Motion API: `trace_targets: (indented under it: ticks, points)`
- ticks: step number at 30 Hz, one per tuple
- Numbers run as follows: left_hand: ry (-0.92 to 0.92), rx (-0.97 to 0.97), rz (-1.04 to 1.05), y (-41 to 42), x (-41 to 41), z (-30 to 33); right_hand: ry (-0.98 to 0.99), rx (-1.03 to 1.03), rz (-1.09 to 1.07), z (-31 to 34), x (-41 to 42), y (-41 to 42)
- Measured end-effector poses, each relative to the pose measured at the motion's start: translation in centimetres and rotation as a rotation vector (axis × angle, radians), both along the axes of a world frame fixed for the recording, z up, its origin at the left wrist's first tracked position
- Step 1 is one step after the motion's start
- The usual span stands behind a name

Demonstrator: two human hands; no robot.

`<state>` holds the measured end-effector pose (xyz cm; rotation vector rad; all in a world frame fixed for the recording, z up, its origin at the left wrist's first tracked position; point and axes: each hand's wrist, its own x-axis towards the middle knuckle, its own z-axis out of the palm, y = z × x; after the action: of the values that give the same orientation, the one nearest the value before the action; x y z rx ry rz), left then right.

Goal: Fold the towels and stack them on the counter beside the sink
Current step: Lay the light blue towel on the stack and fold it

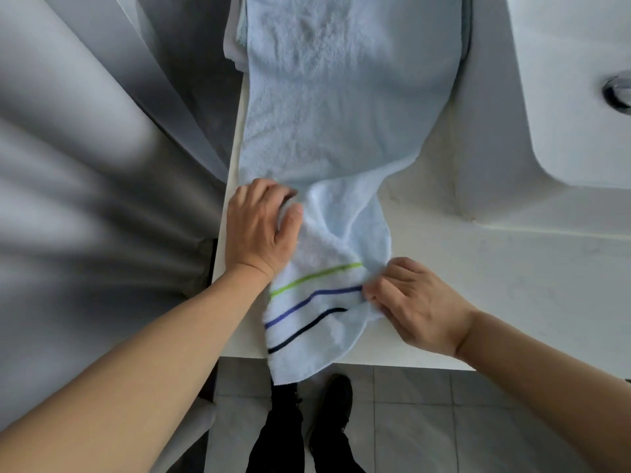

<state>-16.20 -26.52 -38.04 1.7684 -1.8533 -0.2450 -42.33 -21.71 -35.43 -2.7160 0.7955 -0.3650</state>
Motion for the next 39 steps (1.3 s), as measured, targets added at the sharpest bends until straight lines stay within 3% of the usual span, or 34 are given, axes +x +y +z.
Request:
trace_targets:
  ticks: [4, 6, 8, 9, 12, 13, 15, 17, 20, 24, 25, 26, 28, 30, 34, 35, 37, 39]
  points:
    - [-0.088, 0.021, 0.054, 0.3, -0.5, -0.3, 0.388, 0.154, -0.025, 2.6, -1.6, 1.5]
    - [-0.142, 0.023, 0.061, 0.4, -0.6, -0.5, 0.630, 0.363, -0.072, 4.6, -1.0, 1.6]
    - [-0.175, 0.039, 0.068, 0.5, -0.6, -0.6, 0.578, 0.641, -0.239, 5.9, -0.4, 0.8]
    - [-0.185, 0.045, 0.072, 0.5, -0.6, -0.6, 0.499, 0.684, -0.373, 6.0, -0.2, 0.1]
    - [-0.206, 0.050, 0.079, 0.5, -0.7, -0.5, 0.299, 0.368, -0.830, 5.3, -0.3, -2.7]
    - [-0.213, 0.047, 0.078, 0.5, -0.7, -0.5, 0.287, 0.355, -0.964, 4.8, -0.4, -3.1]
    - [-0.222, 0.048, 0.079, 0.4, -0.7, -0.5, 0.410, 0.476, -1.073, 4.3, -0.1, -3.3]
    - [-0.215, 0.061, 0.078, 0.4, -0.8, -0.4, 0.500, 0.585, -1.038, 3.5, 0.3, -2.7]
    - [-0.193, 0.073, 0.090, 0.4, -0.8, -0.3, 0.214, 0.710, -1.045, 2.8, 1.1, -2.5]
    - [-0.193, 0.082, 0.100, 0.5, -0.9, -0.3, -0.725, 1.187, -1.035, 4.2, 0.8, -2.4]
    - [-0.196, 0.085, 0.104, 0.5, -0.9, -0.2, -0.801, 1.325, -0.972, 4.7, 0.3, -2.3]
    - [-0.202, 0.086, 0.107, 0.4, -0.9, -0.2, -0.738, 1.438, -0.913, 5.0, -0.3, -2.0]
    - [-0.211, 0.089, 0.111, 0.3, -0.9, -0.1, -0.391, 1.572, -0.810, 5.1, -1.3, -1.2]
    - [-0.207, 0.098, 0.106, 0.4, -0.9, 0.0, -0.246, 1.544, -0.809, 5.3, -2.0, -0.7]
    - [-0.210, 0.115, 0.108, 0.6, -0.9, 0.3, -0.705, 1.468, -1.074, 6.9, -2.4, -1.0]
    - [-0.211, 0.111, 0.101, 0.5, -0.9, 0.3, -0.714, 1.480, -1.097, 7.3, -2.8, -1.2]
    - [-0.214, 0.111, 0.096, 0.3, -0.9, 0.3, -0.356, 1.412, -1.124, 7.3, -3.8, -1.3]
    - [-0.215, 0.100, 0.099, 0.2, -0.9, 0.2, 0.255, 1.147, -1.079, 6.9, -4.4, -1.7]
